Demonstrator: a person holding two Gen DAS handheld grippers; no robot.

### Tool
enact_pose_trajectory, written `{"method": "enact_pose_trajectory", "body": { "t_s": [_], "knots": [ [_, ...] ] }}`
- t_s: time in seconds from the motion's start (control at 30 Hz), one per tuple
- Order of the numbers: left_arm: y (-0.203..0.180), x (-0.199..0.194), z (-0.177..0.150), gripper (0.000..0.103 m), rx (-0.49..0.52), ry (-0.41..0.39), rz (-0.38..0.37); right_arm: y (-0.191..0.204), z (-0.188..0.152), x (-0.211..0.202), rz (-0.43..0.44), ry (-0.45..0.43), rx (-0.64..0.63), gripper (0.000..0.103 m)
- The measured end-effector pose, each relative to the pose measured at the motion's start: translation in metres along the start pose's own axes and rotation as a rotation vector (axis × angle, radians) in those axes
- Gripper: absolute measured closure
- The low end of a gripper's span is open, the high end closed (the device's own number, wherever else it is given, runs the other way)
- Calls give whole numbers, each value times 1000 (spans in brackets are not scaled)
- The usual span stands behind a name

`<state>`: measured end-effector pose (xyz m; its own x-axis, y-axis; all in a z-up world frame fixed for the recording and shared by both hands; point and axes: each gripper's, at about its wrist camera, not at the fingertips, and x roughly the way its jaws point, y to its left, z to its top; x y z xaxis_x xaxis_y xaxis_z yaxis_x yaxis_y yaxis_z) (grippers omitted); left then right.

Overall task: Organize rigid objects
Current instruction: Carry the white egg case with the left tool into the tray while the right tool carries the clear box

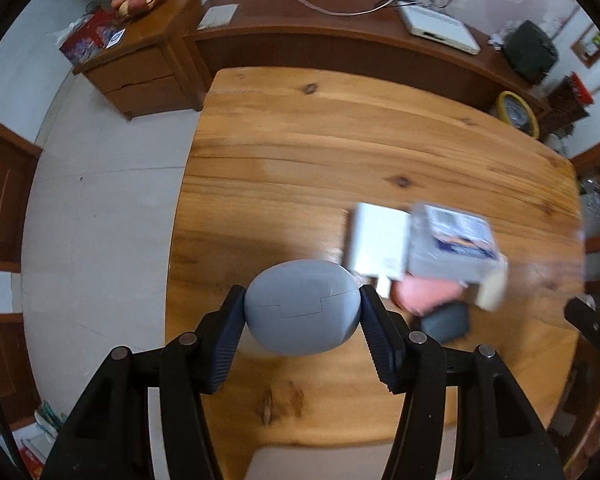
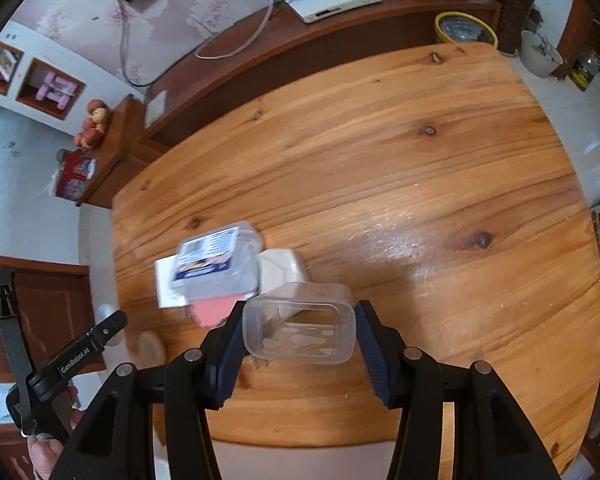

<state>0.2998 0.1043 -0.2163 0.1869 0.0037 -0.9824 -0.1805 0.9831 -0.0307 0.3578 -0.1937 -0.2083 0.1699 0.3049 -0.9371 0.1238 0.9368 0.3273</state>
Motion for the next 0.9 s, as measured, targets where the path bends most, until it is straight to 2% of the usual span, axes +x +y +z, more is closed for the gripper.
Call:
{"method": "enact_pose_trajectory", "body": {
  "t_s": [0.27, 0.5, 0.7, 0.8, 0.9],
  "knots": [
    [-17, -67, -32, 43, 67, -40, -98, 16, -44, -73, 120, -55, -99, 50],
    [-25, -116, -94, 43, 116, -64, -172, 27, -124, -129, 146, -93, -261, 50],
    [-37, -129, -149, 43, 147, -72, -145, 38, -197, -141, 48, -121, -464, 50],
    [-42, -121, -174, 43, 148, -57, -125, 39, -226, -137, -12, -133, -544, 50],
    [-45, -108, -195, 43, 154, -29, -94, 34, -245, -127, -16, -106, -579, 50]
  ]
}}
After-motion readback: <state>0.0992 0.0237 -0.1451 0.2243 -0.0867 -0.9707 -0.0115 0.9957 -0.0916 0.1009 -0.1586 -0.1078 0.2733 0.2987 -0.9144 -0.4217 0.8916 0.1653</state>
